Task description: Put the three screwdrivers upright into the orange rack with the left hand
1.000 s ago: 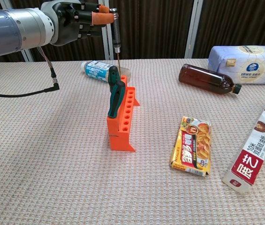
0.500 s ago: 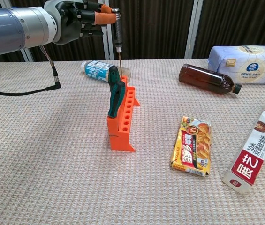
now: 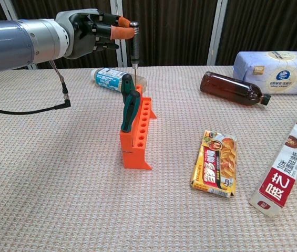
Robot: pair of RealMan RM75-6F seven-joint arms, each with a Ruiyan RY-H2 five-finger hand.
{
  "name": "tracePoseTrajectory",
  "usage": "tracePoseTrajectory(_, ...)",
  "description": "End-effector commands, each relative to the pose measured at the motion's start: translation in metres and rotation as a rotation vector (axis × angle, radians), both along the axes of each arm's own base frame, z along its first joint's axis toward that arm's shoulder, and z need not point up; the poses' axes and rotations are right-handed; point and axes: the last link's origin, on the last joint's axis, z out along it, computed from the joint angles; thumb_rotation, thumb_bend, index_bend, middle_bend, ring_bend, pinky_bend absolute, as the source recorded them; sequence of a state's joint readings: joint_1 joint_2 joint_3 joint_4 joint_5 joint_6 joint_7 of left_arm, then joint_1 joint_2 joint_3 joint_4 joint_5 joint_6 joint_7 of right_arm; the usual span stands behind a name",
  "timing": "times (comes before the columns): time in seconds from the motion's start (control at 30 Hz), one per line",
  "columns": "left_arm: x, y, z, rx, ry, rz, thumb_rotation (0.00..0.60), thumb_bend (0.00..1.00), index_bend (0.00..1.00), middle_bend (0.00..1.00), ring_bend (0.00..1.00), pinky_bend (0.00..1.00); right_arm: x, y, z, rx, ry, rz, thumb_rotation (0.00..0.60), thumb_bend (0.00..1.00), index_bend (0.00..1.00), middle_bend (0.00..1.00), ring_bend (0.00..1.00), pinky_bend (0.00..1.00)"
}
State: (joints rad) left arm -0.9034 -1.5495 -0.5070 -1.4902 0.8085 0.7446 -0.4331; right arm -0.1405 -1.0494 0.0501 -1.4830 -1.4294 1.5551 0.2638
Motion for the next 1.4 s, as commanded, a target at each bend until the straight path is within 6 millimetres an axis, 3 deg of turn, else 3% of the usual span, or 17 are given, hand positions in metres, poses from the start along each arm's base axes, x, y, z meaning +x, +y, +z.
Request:
tracePoseTrajectory(0.03, -0.001, 0.000, -0.001, -0.003, 0.001, 0.001, 0.600, 0.52, 0.61, 0.01, 0.00, 0.00, 0.000, 0.000, 0.000, 0.000, 0.000, 0.000, 0.600, 0.00, 0.12, 0.01, 0.00, 0.00)
tracePoseTrajectory(0.5, -0.017, 0.004, -0.020, -0.020, 0.042, 0.022, 0.600, 0.52, 0.61, 0.01, 0.00, 0.00, 0.001, -0.001, 0.000, 0.002, 0.004, -0.003, 0.600, 0.00, 0.12, 0.01, 0.00, 0.00)
tracePoseTrajectory(1.4, -0.020, -0.001, -0.038, -0.034, 0.086, -0.018, 0.600, 0.52, 0.61, 0.01, 0.00, 0.00, 0.001, -0.002, 0.000, 0.003, 0.007, -0.005, 0.600, 0.00, 0.12, 0.01, 0.00, 0.00)
